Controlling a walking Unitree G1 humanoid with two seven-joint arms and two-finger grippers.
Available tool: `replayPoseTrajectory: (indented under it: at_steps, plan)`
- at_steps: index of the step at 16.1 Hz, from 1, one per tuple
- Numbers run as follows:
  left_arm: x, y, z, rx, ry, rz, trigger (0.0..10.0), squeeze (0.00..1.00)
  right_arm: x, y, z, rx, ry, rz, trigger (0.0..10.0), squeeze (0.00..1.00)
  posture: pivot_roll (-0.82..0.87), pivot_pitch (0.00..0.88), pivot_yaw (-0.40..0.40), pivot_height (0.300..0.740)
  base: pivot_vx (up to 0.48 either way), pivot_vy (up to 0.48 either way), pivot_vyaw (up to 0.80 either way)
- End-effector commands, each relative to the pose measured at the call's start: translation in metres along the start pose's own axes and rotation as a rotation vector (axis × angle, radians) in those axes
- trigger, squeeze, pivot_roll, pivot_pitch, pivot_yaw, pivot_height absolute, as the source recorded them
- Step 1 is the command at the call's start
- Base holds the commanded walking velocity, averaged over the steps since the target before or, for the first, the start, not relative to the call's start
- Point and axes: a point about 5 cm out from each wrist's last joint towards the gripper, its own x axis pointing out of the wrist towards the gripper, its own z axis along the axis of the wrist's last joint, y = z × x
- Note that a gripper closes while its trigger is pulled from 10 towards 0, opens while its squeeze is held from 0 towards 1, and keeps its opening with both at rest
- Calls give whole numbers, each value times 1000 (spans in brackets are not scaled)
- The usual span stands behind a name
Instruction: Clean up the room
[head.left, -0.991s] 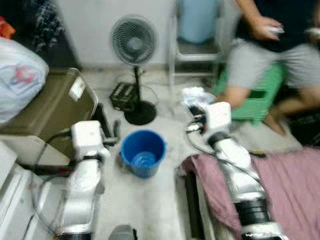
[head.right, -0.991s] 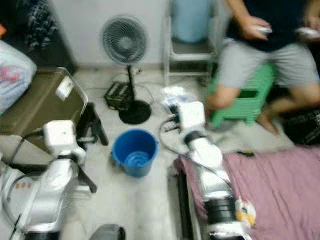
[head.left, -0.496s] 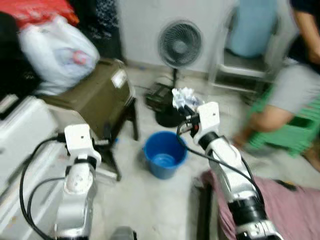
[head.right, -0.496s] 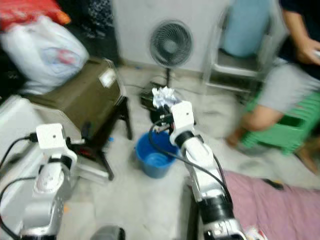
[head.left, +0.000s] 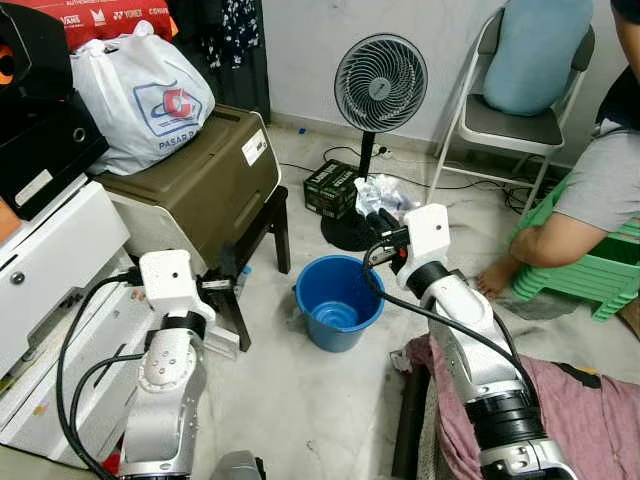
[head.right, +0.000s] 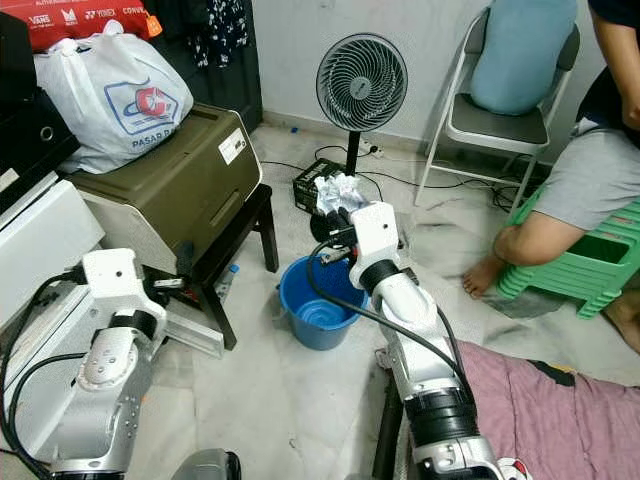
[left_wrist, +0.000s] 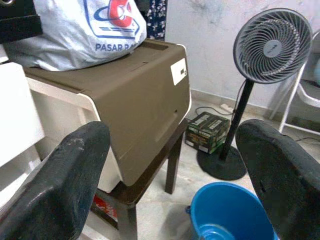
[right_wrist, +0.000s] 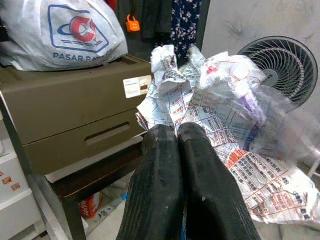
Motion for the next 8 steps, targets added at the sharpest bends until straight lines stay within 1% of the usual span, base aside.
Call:
replayPoseTrajectory:
  at_steps: [1,8]
  plan:
    - [-1,1,7,-2,-31,0,10000,0,1,1,3,-9,-12,8,10000,0,-48,0,-38,740,274,0,0]
    - [-2,0,6,-8,-30,-4,10000,0,1,1,3,-7,-12,12,10000,0,-49,0,-40,740,295,0,0]
